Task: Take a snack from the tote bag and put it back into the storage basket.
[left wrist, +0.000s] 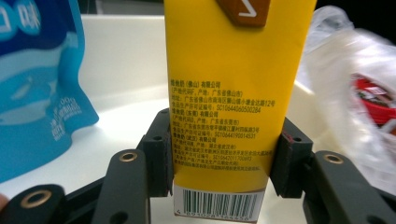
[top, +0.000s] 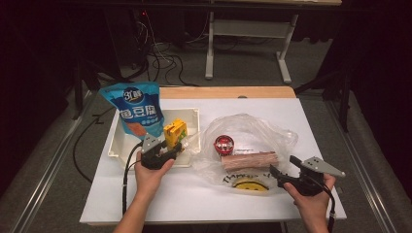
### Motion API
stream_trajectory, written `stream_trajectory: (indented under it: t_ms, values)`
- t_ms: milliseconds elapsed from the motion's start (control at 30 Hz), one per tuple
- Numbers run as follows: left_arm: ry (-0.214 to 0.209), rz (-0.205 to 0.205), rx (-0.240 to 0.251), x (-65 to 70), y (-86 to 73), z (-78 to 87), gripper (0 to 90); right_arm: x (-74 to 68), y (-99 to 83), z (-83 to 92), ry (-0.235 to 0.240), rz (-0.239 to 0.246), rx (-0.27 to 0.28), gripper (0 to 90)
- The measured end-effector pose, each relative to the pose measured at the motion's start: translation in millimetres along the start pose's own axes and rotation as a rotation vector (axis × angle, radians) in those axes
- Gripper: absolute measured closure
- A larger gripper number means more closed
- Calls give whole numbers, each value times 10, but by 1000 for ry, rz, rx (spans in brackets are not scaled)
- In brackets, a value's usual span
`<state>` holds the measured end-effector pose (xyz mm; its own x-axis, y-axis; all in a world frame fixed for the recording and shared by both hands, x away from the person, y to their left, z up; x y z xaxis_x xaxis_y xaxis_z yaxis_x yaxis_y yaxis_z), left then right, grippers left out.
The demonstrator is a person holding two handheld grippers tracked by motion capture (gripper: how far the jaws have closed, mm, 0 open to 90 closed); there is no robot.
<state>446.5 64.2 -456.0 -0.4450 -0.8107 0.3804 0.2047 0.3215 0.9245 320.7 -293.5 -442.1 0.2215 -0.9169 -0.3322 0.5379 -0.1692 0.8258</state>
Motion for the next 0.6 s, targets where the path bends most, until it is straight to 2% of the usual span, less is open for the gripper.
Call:
stream_trajectory:
  t_ms: [133, 167, 233, 267, 333, 367, 500, 600]
  values:
    - [30, -21, -19, -86, -89, -81, 508, 0, -13, -9, 0, -3, -4, 151]
    - [53, -49, -28, -133, -130, -109, 508, 1, -14, -8, 2, -6, -5, 150]
    - [67, -49, -52, -183, -182, -131, 508, 6, -13, -8, 7, -5, -7, 149]
    - [67, -49, -52, -183, -182, -131, 507, 6, -13, -8, 7, -5, -7, 149]
    - [55, -91, -47, -177, -213, -116, 506, 4, -13, -7, 9, -8, -7, 149]
    - [52, -98, -48, -171, -221, -112, 505, 3, -12, -9, 10, -6, -6, 149]
    - [53, -109, -61, -164, -251, -87, 497, 1, -19, -15, 5, -9, -10, 149]
    - [60, -113, -91, -177, -298, -37, 485, 10, -24, -10, 6, -16, -11, 150]
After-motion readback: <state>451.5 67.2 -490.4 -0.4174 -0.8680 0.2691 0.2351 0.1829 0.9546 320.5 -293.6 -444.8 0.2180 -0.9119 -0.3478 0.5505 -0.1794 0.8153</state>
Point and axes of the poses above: each handheld gripper's, and its own axes: z roughly backward along the jaws, y roughly out of its top, x roughly to its right, the point moved 5 cm from there along -z, roughly forward along the jaws, and after that the axes turned 15 degrees about -z, right-handed, at the moved point
